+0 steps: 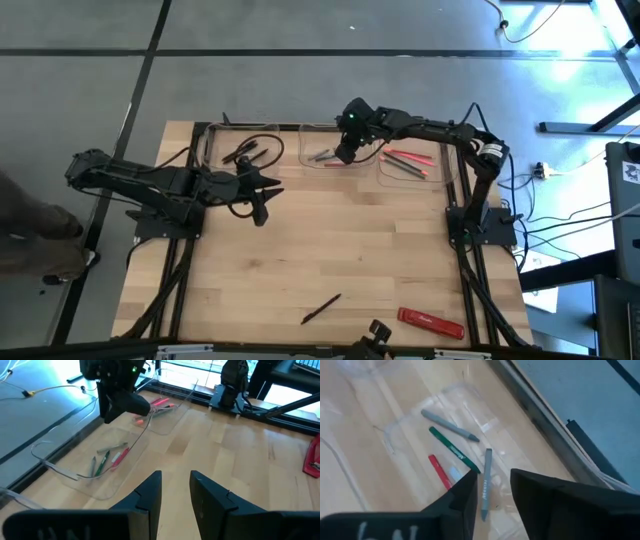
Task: Sort crayons/erasers/pens/pencils in bins
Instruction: Put the black pen into the left transparent bin
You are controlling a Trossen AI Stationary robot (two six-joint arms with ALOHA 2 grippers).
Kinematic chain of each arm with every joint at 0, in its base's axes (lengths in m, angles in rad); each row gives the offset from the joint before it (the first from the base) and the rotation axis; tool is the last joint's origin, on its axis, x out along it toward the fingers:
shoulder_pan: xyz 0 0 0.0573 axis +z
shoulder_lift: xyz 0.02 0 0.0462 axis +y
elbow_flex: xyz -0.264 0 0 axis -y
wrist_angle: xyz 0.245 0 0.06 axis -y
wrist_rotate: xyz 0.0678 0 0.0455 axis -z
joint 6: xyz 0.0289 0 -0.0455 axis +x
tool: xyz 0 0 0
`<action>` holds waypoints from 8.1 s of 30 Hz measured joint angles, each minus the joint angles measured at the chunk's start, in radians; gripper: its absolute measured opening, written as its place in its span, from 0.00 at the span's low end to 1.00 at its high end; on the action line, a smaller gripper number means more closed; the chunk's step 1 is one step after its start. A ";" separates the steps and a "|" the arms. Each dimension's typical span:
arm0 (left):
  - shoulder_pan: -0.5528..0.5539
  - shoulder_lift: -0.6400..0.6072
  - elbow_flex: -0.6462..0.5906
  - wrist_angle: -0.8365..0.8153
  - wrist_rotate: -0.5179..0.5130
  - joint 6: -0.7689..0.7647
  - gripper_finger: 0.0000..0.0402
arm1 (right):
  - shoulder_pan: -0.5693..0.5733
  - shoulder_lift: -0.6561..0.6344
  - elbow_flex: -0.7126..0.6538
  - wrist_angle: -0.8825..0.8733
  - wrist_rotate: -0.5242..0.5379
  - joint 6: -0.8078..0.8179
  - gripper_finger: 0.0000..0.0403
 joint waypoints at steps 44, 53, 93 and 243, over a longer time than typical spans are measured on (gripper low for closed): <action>-0.489 0.440 0.263 -0.228 0.155 -0.251 0.23 | 0.857 -0.444 0.045 -0.321 -0.094 0.089 0.29; -0.471 0.683 0.642 -0.607 0.324 -0.500 0.23 | 0.931 -0.466 0.045 -0.339 -0.102 0.067 0.29; -0.545 1.186 0.801 -0.323 0.180 -0.679 0.23 | 1.191 -0.630 0.045 -0.417 -0.148 -0.044 0.29; 0.643 0.562 0.458 -1.079 0.124 -0.213 0.00 | 1.193 -0.630 0.044 -0.472 0.516 0.093 0.29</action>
